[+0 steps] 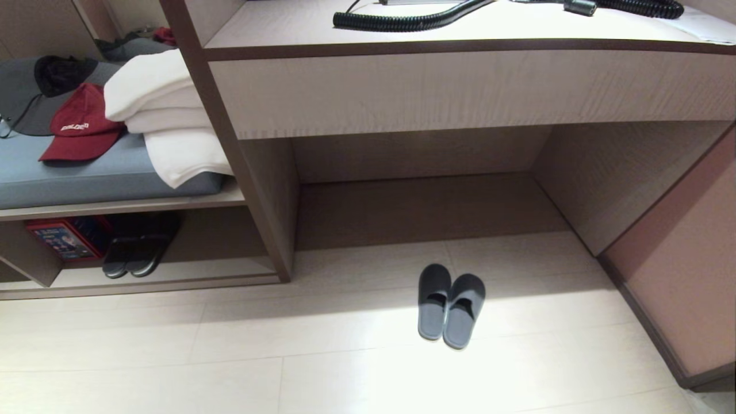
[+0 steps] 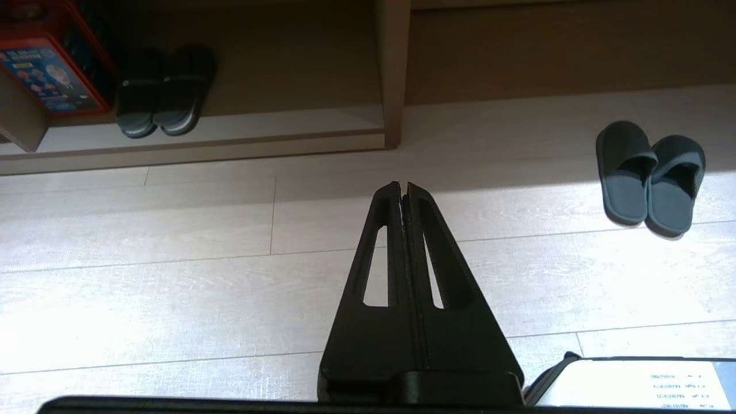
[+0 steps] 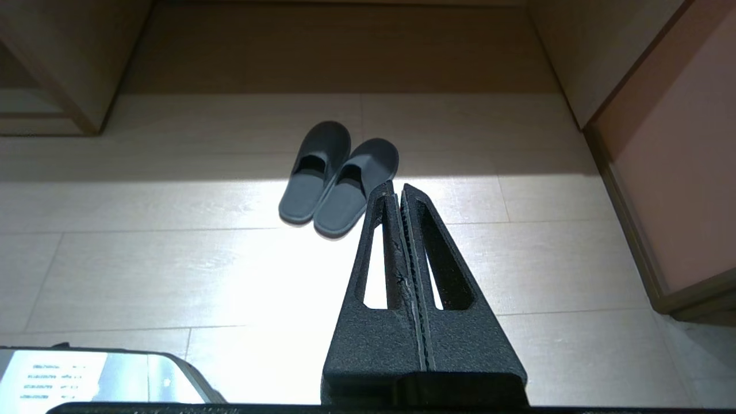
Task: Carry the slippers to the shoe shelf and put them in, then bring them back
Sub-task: Pick up the slippers on the floor
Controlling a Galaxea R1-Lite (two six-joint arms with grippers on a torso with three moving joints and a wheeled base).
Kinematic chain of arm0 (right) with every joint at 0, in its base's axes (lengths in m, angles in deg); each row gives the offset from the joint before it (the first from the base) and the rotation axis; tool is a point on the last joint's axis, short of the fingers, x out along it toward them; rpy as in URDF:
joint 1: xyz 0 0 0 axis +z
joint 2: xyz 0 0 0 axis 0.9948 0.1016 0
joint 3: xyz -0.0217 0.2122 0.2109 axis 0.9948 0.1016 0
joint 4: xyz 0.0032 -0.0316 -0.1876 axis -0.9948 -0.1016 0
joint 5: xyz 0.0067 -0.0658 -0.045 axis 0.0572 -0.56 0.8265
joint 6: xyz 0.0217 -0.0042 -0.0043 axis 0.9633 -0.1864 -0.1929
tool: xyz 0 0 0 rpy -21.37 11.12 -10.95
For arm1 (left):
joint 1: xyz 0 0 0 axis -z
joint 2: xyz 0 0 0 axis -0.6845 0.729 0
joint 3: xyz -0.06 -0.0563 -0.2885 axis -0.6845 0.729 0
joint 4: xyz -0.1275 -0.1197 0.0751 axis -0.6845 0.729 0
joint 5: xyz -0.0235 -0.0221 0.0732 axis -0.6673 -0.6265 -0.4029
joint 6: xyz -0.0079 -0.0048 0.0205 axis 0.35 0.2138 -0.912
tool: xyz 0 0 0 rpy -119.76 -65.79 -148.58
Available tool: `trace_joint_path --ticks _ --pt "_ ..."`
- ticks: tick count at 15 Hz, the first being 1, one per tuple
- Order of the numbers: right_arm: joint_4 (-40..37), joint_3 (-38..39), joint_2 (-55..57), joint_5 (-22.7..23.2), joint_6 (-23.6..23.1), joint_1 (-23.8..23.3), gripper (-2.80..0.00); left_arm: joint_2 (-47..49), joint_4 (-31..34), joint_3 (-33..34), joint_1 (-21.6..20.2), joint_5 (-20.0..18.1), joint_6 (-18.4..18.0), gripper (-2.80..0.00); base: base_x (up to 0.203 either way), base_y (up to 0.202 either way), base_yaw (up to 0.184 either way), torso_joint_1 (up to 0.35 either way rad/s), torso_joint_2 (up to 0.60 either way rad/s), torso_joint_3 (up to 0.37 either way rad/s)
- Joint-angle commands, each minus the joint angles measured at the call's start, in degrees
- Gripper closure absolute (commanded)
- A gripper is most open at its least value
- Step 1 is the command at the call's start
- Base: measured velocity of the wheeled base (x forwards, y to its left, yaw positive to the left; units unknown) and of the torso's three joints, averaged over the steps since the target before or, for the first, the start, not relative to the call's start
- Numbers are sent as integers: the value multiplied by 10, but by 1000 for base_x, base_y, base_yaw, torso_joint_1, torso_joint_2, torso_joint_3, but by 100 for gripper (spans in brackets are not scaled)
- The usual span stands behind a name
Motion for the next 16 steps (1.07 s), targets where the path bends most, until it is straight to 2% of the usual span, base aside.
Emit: trace_joint_path --ticks 1,16 --pt "0 1 -1 0 0 0 0 0 0 1 0 0 0 0 0 0 0 3 3 -207" --pt "0 1 0 0 0 0 0 0 0 1 0 0 0 0 0 0 0 3 3 -198"
